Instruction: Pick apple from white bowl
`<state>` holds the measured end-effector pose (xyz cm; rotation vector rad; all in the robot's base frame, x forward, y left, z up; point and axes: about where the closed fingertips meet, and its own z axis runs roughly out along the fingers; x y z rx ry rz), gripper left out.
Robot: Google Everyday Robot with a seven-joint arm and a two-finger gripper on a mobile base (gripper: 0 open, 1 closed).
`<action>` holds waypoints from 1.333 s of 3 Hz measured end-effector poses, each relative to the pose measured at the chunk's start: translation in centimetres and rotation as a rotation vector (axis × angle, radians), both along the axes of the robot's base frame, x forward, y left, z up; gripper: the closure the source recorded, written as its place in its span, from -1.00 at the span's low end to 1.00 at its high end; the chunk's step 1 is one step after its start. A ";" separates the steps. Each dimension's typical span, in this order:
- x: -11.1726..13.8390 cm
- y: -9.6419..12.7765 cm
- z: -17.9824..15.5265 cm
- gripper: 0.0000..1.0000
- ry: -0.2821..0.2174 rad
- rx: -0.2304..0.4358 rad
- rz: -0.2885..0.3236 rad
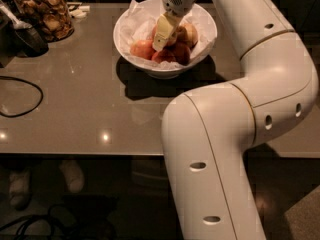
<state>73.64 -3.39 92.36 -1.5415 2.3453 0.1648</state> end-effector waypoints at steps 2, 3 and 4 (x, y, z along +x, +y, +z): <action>-0.3 0.0 -0.5 0.31 0.014 0.021 0.017; -0.3 0.0 -0.5 0.76 0.014 0.021 0.017; -0.3 0.0 -0.5 1.00 0.014 0.021 0.017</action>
Offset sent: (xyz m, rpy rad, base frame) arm -0.0022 -0.0004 -0.0040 0.0175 0.0118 0.0140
